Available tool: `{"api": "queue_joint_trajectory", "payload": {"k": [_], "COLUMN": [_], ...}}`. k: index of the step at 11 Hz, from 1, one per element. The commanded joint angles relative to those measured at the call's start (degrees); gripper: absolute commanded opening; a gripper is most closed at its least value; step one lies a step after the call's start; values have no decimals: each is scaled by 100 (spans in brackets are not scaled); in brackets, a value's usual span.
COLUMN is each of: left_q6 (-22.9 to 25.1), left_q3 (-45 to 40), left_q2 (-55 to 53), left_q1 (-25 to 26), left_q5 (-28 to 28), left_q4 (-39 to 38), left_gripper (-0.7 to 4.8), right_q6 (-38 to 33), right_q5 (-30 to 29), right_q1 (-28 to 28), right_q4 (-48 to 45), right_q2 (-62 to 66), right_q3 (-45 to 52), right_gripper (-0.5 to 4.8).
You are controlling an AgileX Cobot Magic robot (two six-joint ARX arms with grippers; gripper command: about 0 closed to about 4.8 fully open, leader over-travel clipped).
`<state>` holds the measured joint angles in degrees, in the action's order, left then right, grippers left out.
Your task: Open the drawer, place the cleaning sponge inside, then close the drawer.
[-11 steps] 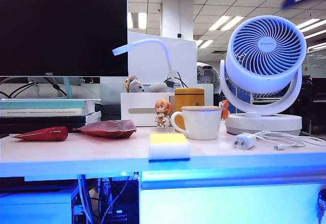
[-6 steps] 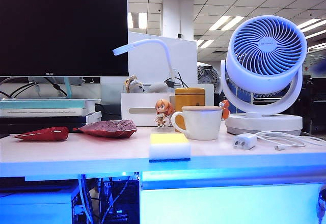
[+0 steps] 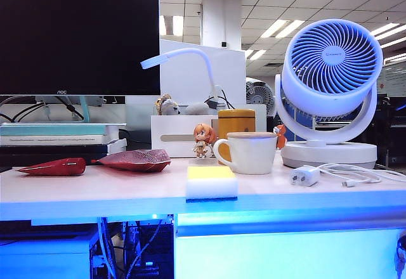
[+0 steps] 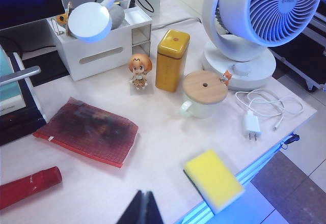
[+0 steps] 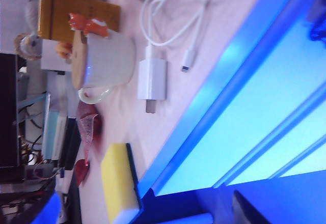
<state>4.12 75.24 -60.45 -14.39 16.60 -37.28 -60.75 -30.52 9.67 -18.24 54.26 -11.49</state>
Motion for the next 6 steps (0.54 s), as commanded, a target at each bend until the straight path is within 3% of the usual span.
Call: {"api": "queue_joint_trajectory", "payload": {"k": [1,2,6], "left_q6": [20,22,39], "left_q3": [35,35,35], "left_q2": [11,11,11], "left_q1": [-2,-2,-2], "left_q5": [166,164,164], "left_q4": [79,94,103], "left_gripper": [-6,-6,-6], "right_q6": [-387,-649,-1132], "right_q5": [-592,-581,-671], "right_q1": [9,9,2], "right_q4": [-2575,-3591,-5934], "right_q2": [2057,2815,5261], "right_q3": [-2,-17,-428], "right_gripper": [479,479,479]}}
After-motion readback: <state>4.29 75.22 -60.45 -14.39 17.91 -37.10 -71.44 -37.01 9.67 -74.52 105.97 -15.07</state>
